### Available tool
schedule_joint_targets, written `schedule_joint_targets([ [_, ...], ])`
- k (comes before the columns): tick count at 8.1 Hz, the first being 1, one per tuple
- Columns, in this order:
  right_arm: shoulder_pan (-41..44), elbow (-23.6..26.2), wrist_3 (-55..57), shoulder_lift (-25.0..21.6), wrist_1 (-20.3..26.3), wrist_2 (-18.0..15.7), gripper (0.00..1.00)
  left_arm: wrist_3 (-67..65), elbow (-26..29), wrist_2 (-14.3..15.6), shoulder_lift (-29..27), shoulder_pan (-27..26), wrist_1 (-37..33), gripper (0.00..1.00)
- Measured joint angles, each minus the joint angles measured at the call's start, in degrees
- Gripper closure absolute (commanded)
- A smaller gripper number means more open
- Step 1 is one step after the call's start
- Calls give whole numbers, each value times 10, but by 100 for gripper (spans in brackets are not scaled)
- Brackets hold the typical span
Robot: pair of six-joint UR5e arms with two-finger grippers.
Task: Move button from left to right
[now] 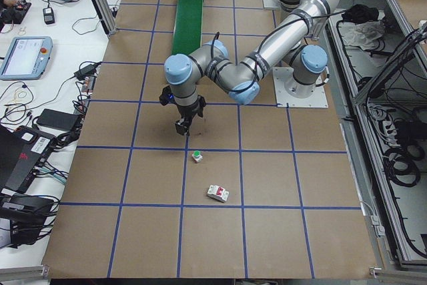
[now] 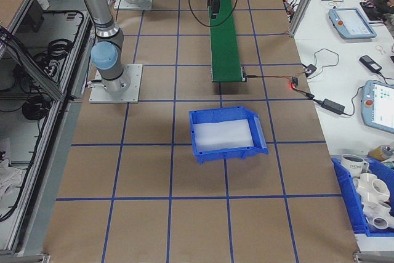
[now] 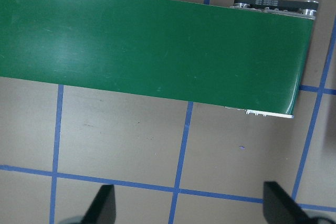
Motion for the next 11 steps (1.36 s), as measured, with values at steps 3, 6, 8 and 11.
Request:
schedule_joint_targets([
  [3,1,1,0,0,0,0,0,121,-13,0,-75,38,92,0],
  [6,0,2,0,0,2,0,0,165,-23,0,-119,42,117,0],
  [8,0,3,-3,0,1,0,0,173,-28,-1,-139,42,133,4],
  [11,1,4,-4,0,1,0,0,176,-34,-5,-148,42,145,75],
])
